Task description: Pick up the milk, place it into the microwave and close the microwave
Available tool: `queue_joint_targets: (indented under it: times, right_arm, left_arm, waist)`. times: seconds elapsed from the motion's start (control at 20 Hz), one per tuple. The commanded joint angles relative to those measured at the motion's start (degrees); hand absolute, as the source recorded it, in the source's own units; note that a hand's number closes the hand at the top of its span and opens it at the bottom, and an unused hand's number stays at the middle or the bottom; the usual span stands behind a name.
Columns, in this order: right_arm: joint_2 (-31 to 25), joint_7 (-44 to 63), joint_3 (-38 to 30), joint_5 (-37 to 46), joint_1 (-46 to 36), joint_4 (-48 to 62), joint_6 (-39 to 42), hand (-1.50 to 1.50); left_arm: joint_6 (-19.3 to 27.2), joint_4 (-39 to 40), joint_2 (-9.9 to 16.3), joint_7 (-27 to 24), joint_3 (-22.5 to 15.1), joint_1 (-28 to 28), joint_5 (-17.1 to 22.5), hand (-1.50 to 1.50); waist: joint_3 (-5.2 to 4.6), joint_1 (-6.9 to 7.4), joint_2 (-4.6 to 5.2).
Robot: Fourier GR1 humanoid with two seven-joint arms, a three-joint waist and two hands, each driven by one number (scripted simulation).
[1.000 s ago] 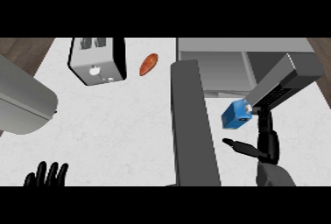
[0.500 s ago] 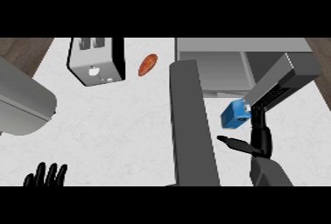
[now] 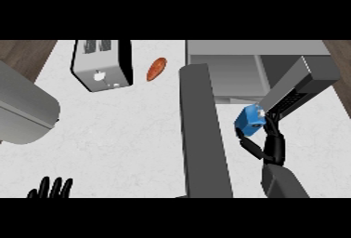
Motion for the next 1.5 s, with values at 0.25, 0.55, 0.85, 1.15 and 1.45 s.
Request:
queue_joint_targets:
  times: [0.25, 0.55, 0.85, 1.15, 1.45]
  right_arm:
    - [-3.69, 2.76, -2.62, 0.31, -9.51, 4.79, -9.39, 1.5]
    - [-1.99, -2.4, -2.84, -0.94, -8.81, 3.79, -3.26, 1.5]
    - [-3.46, -8.36, 0.61, 1.85, -5.34, 4.32, 4.31, 1.5]
    - [-5.13, -8.6, 0.77, 1.91, -5.02, 4.25, 5.92, 1.5]
    - [-3.51, -8.24, 2.96, 2.26, -0.02, -1.64, 6.11, 1.5]
  left_arm:
    - [-1.35, -1.57, 1.73, 2.42, 1.94, -0.94, 3.53, -1.5]
    - [-0.75, 0.97, 1.1, 1.02, 1.82, -1.79, 2.12, -1.5]
    - [-1.59, 3.27, 0.82, -0.28, 2.1, -2.93, 2.82, -1.5]
    - [-0.24, 0.9, 0.44, 1.29, -0.28, -2.61, 0.62, -1.5]
    - [-2.73, 3.12, 1.59, -2.4, 3.12, -0.61, 4.0, -1.5]
  waist:
    - [0.13, 1.3, 0.57]
    - [0.14, 1.17, 0.58]
    - [0.17, 1.29, 0.71]
    - [0.15, 0.84, 0.51]
    - [0.0, 0.0, 0.04]
